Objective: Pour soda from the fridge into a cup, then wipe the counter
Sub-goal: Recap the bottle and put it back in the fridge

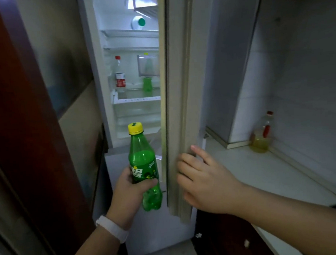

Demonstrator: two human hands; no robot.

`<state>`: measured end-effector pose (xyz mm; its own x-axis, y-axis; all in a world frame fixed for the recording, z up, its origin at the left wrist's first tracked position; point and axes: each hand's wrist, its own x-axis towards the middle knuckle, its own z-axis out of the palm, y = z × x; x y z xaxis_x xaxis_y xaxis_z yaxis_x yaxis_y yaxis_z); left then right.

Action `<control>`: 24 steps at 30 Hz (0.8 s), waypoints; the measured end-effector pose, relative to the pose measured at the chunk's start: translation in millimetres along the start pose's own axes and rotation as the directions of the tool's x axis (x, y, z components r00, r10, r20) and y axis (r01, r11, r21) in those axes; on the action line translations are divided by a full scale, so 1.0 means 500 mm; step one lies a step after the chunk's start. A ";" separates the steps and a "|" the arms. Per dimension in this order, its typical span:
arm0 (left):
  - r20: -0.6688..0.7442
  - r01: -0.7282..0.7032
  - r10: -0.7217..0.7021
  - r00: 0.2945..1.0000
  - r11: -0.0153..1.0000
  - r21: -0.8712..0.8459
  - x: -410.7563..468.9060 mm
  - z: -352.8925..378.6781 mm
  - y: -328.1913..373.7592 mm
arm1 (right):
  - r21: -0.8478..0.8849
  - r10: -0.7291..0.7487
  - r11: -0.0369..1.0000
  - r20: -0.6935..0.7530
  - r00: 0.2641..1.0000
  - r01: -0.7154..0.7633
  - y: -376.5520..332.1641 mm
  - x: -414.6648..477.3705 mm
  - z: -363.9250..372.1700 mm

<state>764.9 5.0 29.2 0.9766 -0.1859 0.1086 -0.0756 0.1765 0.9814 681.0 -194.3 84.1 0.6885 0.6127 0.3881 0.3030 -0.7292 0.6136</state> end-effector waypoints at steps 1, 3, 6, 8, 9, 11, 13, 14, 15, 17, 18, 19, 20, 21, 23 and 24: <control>0.014 -0.005 0.005 1.000 1.000 -0.001 -0.012 0.017 0.006 | 0.003 0.029 1.000 0.021 0.999 -0.029 0.003 -0.022 -0.009; 0.046 -0.008 0.007 0.999 1.000 0.005 -0.037 0.052 0.017 | 0.006 0.097 0.995 0.039 0.995 -0.097 0.007 -0.069 -0.024; 0.091 -0.013 0.013 0.996 1.000 -0.001 -0.078 0.100 0.021 | -0.003 0.214 0.977 0.046 0.976 -0.214 0.012 -0.137 -0.034; 0.115 -0.010 0.011 0.993 1.000 -0.005 -0.110 0.123 0.016 | -0.034 0.289 0.957 0.061 0.955 -0.288 0.014 -0.178 -0.034; 0.124 -0.009 0.009 0.992 1.000 -0.005 -0.126 0.133 0.011 | -0.042 0.329 0.944 0.070 0.942 -0.327 0.014 -0.198 -0.033; 0.146 0.003 -0.004 0.989 1.000 0.003 -0.154 0.151 -0.001 | -0.034 0.416 0.909 0.083 0.906 -0.414 0.014 -0.233 -0.030; 0.172 0.016 -0.018 0.985 1.000 0.017 -0.171 0.170 -0.009 | -0.018 0.491 0.870 0.099 0.865 -0.492 0.017 -0.260 -0.029; 0.182 0.019 -0.023 0.983 1.000 0.023 -0.174 0.179 -0.011 | -0.015 0.524 0.851 0.112 0.845 -0.526 0.020 -0.271 -0.026; 0.193 0.021 -0.026 0.981 0.999 0.031 -0.175 0.189 -0.011 | -0.013 0.554 0.830 0.125 0.823 -0.557 0.023 -0.280 -0.023; 0.223 0.012 -0.023 0.975 0.999 0.051 -0.173 0.214 -0.007 | -0.008 0.616 0.783 0.150 0.773 -0.622 0.032 -0.296 -0.012; 0.238 0.003 -0.017 0.971 0.998 0.059 -0.169 0.226 -0.004 | -0.006 0.644 0.758 0.161 0.748 -0.652 0.036 -0.301 -0.006; 0.252 -0.004 -0.012 0.968 0.998 0.062 -0.165 0.238 -0.001 | -0.005 0.671 0.733 0.170 0.722 -0.680 0.040 -0.306 0.001; 0.267 -0.010 -0.007 0.964 0.998 0.063 -0.159 0.252 0.002 | -0.004 0.701 0.703 0.177 0.691 -0.711 0.045 -0.311 0.006; 0.283 -0.015 -0.004 0.959 0.998 0.065 -0.153 0.266 0.004 | 0.002 0.731 0.669 0.179 0.659 -0.743 0.051 -0.316 0.010; 0.314 -0.018 -0.004 0.949 0.998 0.068 -0.141 0.293 0.004 | 0.018 0.786 0.598 0.182 0.591 -0.801 0.065 -0.325 0.017; 0.329 -0.013 -0.009 0.944 0.998 0.065 -0.136 0.306 0.004 | 0.024 0.809 0.564 0.183 0.558 -0.825 0.072 -0.329 0.021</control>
<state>667.5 -130.0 47.8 0.8565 -0.4949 0.1462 -0.1016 0.1160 0.9880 585.6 -324.5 35.5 0.7502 -0.3036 0.5874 -0.3814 -0.9243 0.0094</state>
